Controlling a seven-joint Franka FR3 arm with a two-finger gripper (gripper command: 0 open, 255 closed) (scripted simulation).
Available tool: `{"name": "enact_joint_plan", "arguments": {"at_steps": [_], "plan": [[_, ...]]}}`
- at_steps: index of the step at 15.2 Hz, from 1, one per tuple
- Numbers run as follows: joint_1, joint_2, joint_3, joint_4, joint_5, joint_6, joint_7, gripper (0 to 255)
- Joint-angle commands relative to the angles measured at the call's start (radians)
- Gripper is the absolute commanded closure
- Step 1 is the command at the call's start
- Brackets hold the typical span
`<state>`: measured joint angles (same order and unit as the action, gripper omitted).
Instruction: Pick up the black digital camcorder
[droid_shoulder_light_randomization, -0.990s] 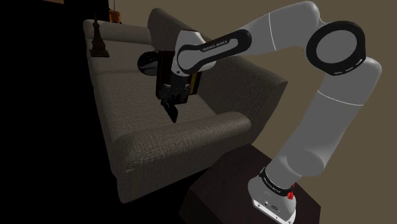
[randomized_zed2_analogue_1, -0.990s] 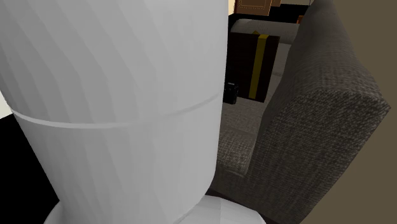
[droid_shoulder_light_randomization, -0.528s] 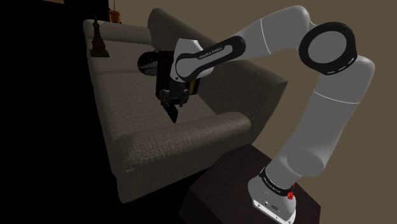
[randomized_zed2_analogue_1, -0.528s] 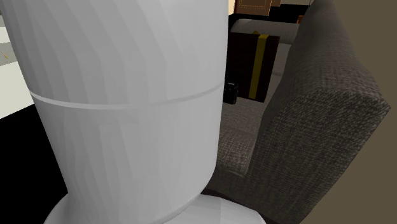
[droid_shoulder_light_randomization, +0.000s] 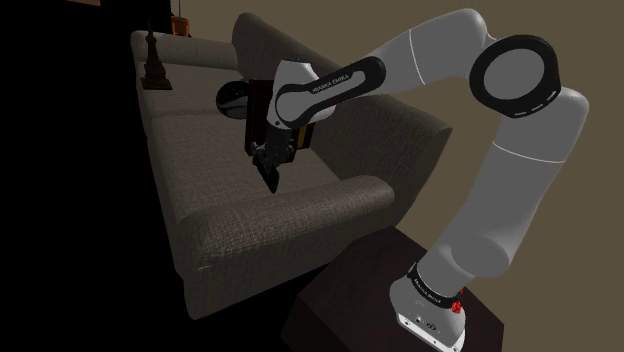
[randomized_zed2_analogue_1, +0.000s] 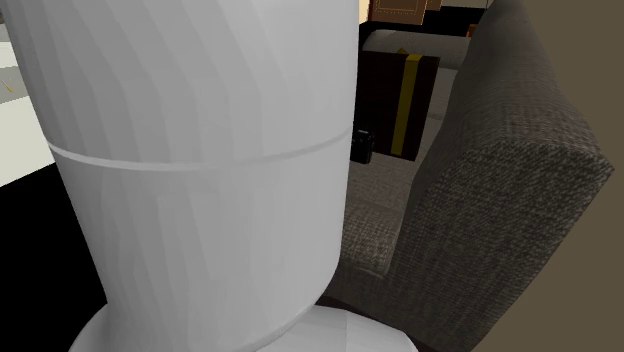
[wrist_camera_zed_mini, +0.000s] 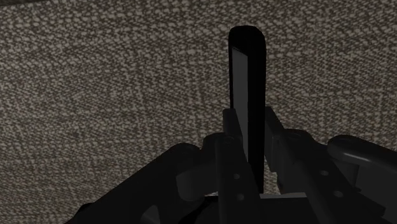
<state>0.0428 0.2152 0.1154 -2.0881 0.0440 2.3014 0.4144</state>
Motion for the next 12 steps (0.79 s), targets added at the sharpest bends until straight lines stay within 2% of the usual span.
{"name": "enact_joint_plan", "arguments": {"at_steps": [1, 12], "plan": [[-0.001, 0.001, -0.001, 0.000, 0.000, 0.001, 0.000, 255], [-0.003, -0.072, 0.001, 0.048, 0.005, -0.121, 0.001, 255]]}}
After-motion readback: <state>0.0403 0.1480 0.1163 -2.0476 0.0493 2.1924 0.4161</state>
